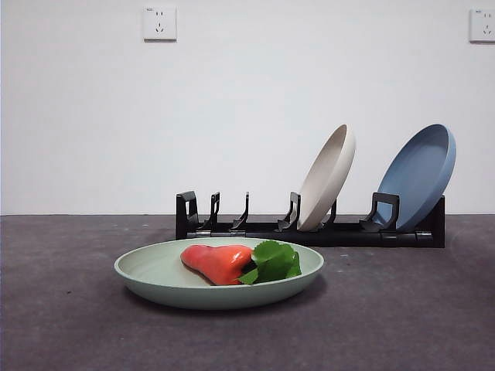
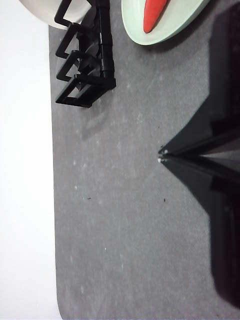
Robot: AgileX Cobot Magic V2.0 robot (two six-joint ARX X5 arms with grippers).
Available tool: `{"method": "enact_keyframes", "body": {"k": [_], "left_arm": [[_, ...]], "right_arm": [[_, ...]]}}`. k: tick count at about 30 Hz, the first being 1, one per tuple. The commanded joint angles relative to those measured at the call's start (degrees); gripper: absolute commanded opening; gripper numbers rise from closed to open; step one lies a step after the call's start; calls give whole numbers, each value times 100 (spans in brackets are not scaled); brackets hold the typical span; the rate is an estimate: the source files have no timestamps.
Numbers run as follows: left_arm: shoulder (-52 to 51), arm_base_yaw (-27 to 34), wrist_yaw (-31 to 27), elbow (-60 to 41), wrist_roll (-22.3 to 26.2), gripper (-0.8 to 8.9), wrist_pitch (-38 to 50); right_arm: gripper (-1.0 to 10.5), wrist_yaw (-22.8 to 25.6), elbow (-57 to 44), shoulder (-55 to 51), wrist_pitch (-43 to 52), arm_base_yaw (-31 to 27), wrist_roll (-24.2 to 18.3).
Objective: Take the green plate from the plate rack,put the plate on the table,take the carrot from the table,put the carrot in the plate
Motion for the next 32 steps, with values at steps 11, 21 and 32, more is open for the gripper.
{"method": "enact_keyframes", "body": {"k": [11,21,32], "left_arm": [[-15,15,-17,-74,-63,-3,-4],[-15,15,-17,-74,-61,-3,-7],[-15,15,-15,-74,-61,-3,-7]], "right_arm": [[1,15,11,-9,13,11,-31],[1,518,-199,-671,1189,-918,-501],[1,-26,-2588,-2610,3932,-3346,-887]]}}
